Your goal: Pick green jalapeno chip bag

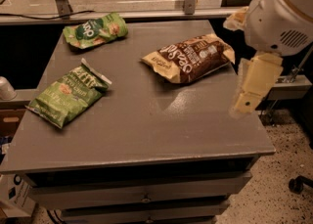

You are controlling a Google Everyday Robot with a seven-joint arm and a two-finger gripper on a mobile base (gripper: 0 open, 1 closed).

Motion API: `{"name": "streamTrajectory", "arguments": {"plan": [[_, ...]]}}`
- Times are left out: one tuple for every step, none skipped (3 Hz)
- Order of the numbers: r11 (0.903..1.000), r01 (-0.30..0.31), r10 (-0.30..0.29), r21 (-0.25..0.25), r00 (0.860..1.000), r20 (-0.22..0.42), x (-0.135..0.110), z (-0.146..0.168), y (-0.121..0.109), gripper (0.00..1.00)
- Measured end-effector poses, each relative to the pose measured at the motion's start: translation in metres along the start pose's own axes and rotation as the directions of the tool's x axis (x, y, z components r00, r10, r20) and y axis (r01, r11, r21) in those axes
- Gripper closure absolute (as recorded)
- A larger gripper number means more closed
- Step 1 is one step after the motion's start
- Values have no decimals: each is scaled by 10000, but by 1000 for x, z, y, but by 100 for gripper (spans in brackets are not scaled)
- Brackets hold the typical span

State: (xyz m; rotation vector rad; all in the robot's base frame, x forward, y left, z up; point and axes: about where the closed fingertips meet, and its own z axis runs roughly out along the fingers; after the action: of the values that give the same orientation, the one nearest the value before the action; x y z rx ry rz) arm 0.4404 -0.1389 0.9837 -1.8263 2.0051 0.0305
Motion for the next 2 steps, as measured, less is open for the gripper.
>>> {"name": "streamTrajectory", "arguments": {"plan": [[9954,950,-933,-112,9902,1040,-52,20,2,0],[9954,950,-934,-110,9902,1040,-52,20,2,0]]}}
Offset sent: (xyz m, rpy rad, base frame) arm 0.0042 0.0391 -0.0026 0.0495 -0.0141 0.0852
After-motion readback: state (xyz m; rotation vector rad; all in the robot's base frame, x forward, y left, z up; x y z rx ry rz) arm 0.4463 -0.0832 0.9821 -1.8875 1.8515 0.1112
